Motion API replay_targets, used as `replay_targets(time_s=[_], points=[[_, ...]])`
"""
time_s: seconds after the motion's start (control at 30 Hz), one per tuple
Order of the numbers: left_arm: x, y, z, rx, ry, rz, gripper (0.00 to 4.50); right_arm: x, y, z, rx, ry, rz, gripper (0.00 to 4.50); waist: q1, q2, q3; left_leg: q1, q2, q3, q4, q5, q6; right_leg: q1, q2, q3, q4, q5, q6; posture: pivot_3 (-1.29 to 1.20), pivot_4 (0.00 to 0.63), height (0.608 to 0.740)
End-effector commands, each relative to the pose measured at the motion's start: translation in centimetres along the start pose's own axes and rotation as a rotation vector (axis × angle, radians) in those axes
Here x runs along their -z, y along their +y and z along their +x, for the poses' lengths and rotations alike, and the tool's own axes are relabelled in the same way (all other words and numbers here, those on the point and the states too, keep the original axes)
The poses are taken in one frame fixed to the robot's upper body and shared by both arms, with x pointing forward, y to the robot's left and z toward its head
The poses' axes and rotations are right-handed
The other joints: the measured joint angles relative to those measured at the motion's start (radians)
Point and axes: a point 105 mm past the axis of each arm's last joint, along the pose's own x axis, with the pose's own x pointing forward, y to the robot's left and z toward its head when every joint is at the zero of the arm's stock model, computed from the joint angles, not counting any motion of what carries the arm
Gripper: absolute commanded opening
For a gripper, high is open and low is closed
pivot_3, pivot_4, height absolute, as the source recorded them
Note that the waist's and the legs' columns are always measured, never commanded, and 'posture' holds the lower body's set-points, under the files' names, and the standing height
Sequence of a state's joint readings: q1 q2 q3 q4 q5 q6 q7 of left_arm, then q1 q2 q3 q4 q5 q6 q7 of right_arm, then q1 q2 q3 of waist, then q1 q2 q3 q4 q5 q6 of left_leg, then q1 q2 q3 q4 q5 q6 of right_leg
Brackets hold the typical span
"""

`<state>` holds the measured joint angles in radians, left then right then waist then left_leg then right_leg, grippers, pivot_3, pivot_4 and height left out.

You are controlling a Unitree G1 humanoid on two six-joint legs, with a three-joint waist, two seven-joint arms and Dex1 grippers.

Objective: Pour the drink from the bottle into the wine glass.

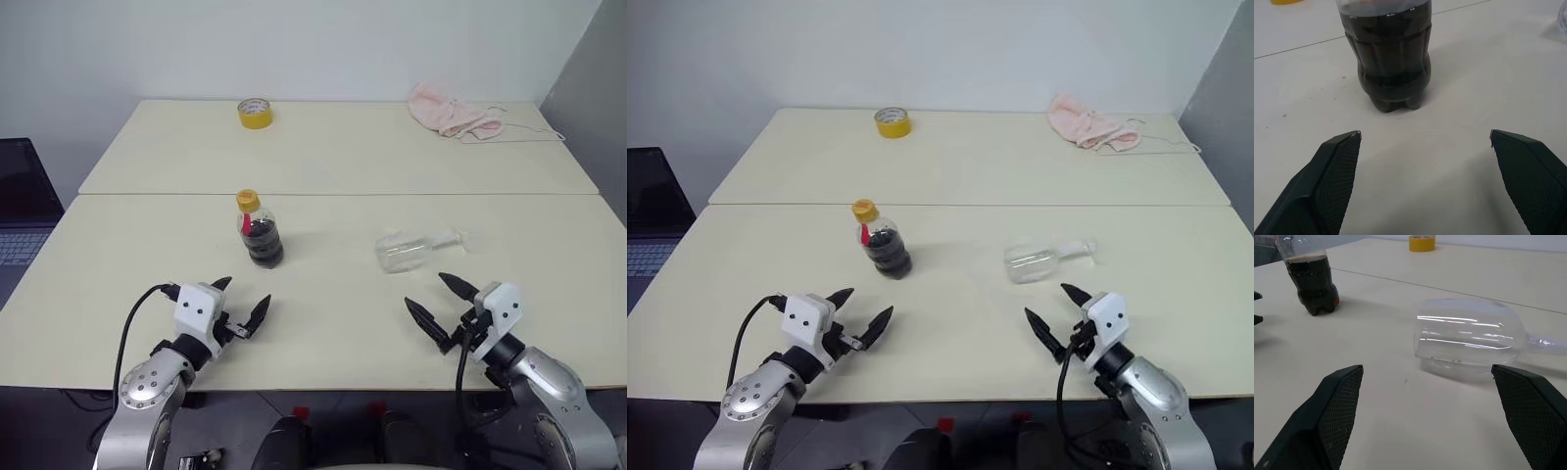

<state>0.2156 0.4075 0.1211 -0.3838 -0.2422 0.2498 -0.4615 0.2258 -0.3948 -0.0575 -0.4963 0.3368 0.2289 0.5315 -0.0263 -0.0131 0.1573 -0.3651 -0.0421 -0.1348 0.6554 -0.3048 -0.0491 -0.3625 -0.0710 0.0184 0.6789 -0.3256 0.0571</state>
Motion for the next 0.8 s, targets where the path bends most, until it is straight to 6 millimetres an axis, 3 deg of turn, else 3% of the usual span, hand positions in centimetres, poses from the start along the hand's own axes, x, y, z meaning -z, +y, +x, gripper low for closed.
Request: replay_targets(time_s=[0.03, 0.3, 0.53, 0.8], points=[[-1.1, 0.2, -0.1, -0.001, -0.043, 0.038, 4.47, -1.2, -0.3, -0.1, 0.015, -0.042, -0.015, 4.50, 0.000, 0.000, 0.000, 0.000, 0.000, 0.000, 0.000, 0.000, 0.000, 0.000, 0.000, 0.000, 0.000, 0.000, 0.000, 0.00, 0.150, 0.740], [-1.2, 0.6, -0.4, -0.038, -0.050, 0.008, 4.47, -1.6, -0.1, -0.2, 0.002, -0.047, -0.005, 4.50, 0.000, 0.000, 0.000, 0.000, 0.000, 0.000, 0.000, 0.000, 0.000, 0.000, 0.000, 0.000, 0.000, 0.000, 0.000, 0.00, 0.150, 0.740], [-1.4, -1.0, -1.2, 0.113, -0.050, -0.030, 4.47, -2.0, -0.2, -0.2, -0.010, -0.045, -0.017, 4.50, 0.000, 0.000, 0.000, 0.000, 0.000, 0.000, 0.000, 0.000, 0.000, 0.000, 0.000, 0.000, 0.000, 0.000, 0.000, 0.00, 0.150, 0.740], [-2.1, 0.3, -0.8, 0.106, -0.061, -0.032, 4.47, -2.7, 0.9, -0.6, -0.089, -0.043, -0.074, 4.50, 0.001, 0.001, 0.001, 0.000, 0.000, 0.000, 0.000, 0.000, 0.001, 0.000, 0.000, 0.000, 0.000, 0.000, 0.000, 0.00, 0.150, 0.740]])
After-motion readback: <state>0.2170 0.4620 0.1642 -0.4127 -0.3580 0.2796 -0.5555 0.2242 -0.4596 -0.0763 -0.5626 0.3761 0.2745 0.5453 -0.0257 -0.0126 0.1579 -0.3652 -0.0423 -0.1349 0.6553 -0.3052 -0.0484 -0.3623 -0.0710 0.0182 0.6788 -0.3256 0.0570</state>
